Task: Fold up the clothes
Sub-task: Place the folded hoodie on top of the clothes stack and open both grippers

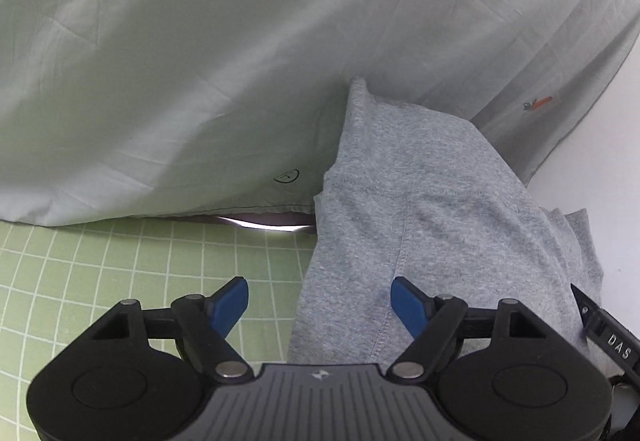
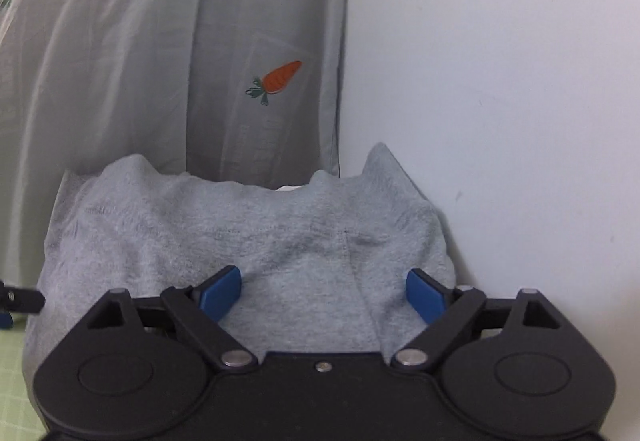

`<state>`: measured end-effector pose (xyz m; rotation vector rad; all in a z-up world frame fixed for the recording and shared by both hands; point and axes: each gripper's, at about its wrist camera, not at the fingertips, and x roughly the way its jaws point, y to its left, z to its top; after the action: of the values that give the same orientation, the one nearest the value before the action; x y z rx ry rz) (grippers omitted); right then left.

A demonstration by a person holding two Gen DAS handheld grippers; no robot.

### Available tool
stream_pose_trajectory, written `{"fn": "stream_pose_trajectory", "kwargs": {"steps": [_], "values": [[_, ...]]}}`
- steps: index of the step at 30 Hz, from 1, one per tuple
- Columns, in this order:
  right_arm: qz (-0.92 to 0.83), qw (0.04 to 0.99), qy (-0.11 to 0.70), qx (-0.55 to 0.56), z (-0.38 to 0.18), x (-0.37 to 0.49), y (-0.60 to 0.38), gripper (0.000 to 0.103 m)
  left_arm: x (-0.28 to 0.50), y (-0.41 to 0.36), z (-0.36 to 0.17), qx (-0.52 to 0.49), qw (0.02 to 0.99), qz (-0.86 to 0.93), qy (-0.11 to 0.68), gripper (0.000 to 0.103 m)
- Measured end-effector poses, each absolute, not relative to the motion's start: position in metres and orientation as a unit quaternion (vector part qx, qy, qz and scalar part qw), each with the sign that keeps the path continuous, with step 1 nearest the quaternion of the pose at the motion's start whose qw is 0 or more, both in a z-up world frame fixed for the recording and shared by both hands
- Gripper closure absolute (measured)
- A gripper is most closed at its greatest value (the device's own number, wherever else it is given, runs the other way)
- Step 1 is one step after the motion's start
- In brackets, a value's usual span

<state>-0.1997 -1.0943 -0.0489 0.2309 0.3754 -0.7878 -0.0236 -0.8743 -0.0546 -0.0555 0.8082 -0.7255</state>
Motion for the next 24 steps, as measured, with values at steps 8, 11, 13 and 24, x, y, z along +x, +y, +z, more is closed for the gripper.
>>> {"fn": "stream_pose_trajectory", "kwargs": {"steps": [8, 11, 13, 24], "values": [[-0.381, 0.902, 0.178, 0.094, -0.022, -0.242, -1.055, 0.0, -0.082, -0.829, -0.021, -0.001, 0.874, -0.361, 0.324, 0.0], [-0.38, 0.903, 0.176, 0.1, -0.013, -0.27, -1.028, 0.0, -0.116, -0.807, -0.013, 0.003, 0.874, -0.374, 0.309, 0.0], [-0.376, 0.903, 0.177, 0.11, -0.009, -0.291, -1.008, 0.0, -0.141, -0.793, -0.011, 0.015, 0.874, -0.378, 0.306, 0.0], [-0.362, 0.9, 0.206, 0.132, -0.01, -0.379, -0.9, 0.0, -0.239, -0.725, -0.022, 0.066, 0.852, -0.403, 0.329, 0.0]]}}
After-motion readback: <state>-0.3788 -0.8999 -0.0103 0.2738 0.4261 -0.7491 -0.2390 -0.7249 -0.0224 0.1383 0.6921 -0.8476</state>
